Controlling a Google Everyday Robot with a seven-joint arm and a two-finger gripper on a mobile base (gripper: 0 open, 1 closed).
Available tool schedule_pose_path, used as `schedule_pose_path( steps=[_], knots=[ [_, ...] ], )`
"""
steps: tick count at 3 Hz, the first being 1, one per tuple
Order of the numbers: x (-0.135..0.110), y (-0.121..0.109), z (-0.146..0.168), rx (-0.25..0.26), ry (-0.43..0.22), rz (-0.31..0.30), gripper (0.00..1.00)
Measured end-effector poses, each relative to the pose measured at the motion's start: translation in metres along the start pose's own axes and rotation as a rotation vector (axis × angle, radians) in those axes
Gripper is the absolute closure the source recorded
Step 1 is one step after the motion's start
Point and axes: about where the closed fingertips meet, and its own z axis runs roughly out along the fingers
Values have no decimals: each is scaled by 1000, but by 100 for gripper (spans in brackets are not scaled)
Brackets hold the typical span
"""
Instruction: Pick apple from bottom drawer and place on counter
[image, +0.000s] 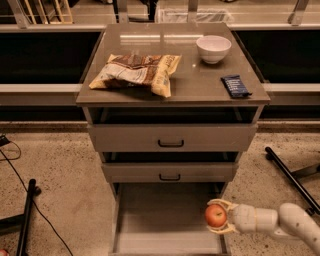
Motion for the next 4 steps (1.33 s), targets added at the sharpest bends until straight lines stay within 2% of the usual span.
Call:
schedule_pose_path(
  steps=[1,2,3,4],
  knots=[
    [-82,-29,-47,-22,30,-3,100],
    [-149,-84,-91,-5,64,-49,100],
    [-160,-98,-101,13,73,-70,100],
    [-181,-104,-94,-5,70,-87,100]
  ],
)
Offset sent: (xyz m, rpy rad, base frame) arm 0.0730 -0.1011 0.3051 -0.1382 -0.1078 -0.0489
